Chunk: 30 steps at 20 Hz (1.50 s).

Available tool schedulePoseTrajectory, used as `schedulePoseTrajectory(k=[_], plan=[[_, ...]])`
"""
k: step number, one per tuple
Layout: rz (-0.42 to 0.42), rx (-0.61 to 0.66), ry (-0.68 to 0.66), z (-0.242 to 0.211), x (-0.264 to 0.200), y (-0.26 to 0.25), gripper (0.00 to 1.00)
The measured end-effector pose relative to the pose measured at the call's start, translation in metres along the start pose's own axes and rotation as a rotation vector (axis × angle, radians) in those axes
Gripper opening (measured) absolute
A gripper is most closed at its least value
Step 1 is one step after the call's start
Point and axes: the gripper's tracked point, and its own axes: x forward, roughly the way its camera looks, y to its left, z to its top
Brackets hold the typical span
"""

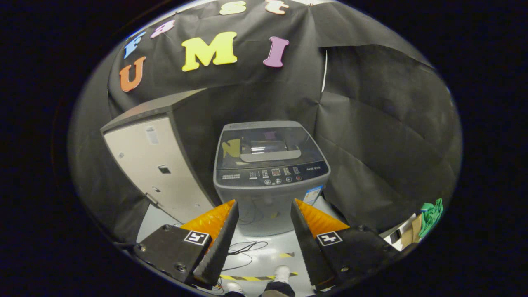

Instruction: Put the clothes into the washing machine and then close the washing machine lid.

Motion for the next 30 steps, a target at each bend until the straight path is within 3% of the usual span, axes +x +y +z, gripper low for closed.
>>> schedulePoseTrajectory(k=[6, 12, 16, 30], plan=[[0.063, 0.006, -0.160, -0.007, -0.099, 0.020, 0.81], [0.078, -0.054, -0.315, -0.004, -0.168, 0.022, 0.82], [0.072, -0.056, -0.313, -0.013, -0.176, 0.021, 0.91], [0.094, -0.077, -0.327, 0.009, -0.190, 0.038, 0.92]])
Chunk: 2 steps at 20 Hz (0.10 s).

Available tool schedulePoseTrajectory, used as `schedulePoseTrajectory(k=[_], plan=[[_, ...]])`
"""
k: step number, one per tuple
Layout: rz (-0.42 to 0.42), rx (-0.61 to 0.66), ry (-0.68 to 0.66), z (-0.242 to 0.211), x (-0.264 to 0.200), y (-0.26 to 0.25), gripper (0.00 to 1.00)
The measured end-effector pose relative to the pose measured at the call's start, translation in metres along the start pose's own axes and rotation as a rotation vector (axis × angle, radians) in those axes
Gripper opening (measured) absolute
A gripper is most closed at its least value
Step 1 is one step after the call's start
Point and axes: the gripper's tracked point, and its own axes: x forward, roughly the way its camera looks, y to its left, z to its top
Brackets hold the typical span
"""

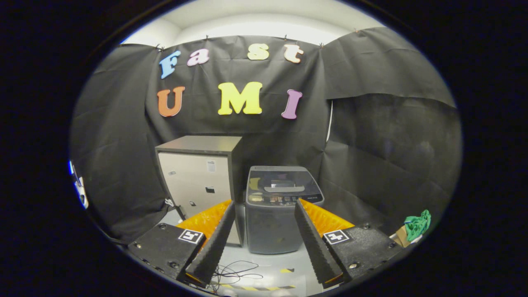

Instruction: Put the clothes into the washing machine and then close the washing machine lid.

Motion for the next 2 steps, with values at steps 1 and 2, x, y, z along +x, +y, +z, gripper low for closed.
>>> schedulePoseTrajectory(k=[1, 2], plan=[[0.001, 0.001, 0.002, 0.0013, 0.0003, 0.0011, 0.92], [0.004, 0.004, -0.004, 0.0025, -0.0028, 0.0019, 0.91]])
